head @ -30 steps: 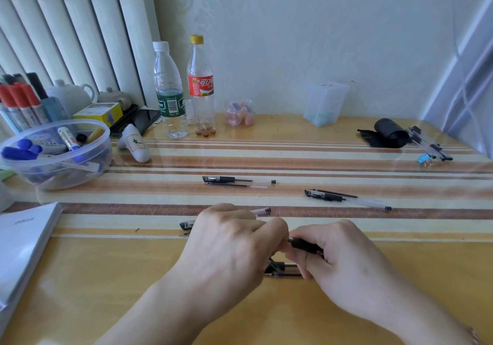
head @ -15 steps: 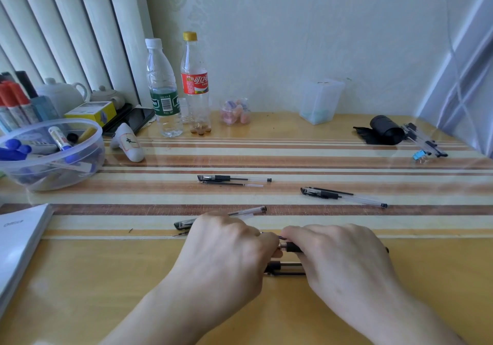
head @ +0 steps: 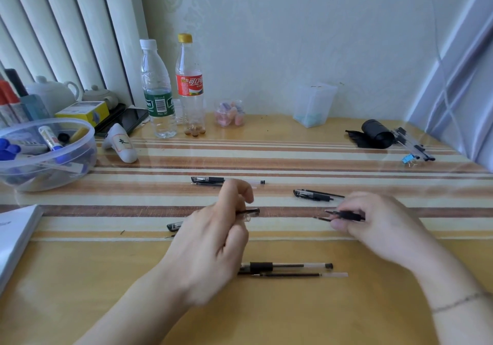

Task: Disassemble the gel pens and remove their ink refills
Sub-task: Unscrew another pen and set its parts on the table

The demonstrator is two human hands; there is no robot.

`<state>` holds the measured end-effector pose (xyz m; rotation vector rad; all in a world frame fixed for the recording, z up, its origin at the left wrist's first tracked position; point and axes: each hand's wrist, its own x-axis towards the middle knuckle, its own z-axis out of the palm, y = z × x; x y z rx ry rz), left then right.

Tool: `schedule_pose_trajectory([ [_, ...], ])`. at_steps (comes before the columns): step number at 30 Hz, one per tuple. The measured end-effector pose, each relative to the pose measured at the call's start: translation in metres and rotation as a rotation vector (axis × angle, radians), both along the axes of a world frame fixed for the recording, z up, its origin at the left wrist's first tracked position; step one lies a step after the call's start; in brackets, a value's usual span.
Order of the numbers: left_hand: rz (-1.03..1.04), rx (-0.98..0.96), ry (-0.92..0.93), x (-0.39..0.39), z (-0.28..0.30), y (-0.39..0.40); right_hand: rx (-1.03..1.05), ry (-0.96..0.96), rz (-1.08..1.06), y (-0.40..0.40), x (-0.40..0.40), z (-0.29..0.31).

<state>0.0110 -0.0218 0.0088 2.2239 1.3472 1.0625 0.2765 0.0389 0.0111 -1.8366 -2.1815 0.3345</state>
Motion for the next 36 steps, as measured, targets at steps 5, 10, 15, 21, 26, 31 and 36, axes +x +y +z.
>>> schedule_pose_trajectory([
  [5, -0.065, -0.034, 0.003, 0.000, -0.007, 0.006, -0.119, -0.018, 0.028, -0.002, -0.007, -0.004],
  [10, 0.040, -0.172, -0.156, 0.006, -0.014, 0.013, -0.127, 0.057, 0.064, -0.001, -0.005, -0.003],
  [15, -0.011, -0.333, -0.400, 0.013, -0.015, 0.013, -0.043, 0.189, 0.175, -0.008, -0.010, 0.002],
  [21, -0.058, -0.378, -0.423, 0.013, -0.020, 0.015, -0.015, 0.295, 0.330, -0.020, -0.033, 0.006],
  [26, -0.060, -0.313, -0.330, 0.013, -0.024, 0.015, 0.029, 0.346, 0.366, -0.022, -0.035, 0.006],
  [31, -0.055, -0.278, -0.325, 0.012, -0.023, 0.016, 0.029, 0.351, 0.375, -0.022, -0.033, 0.008],
  [36, -0.048, -0.269, -0.334, 0.011, -0.020, 0.015, 0.082, 0.324, 0.369, -0.021, -0.031, 0.007],
])
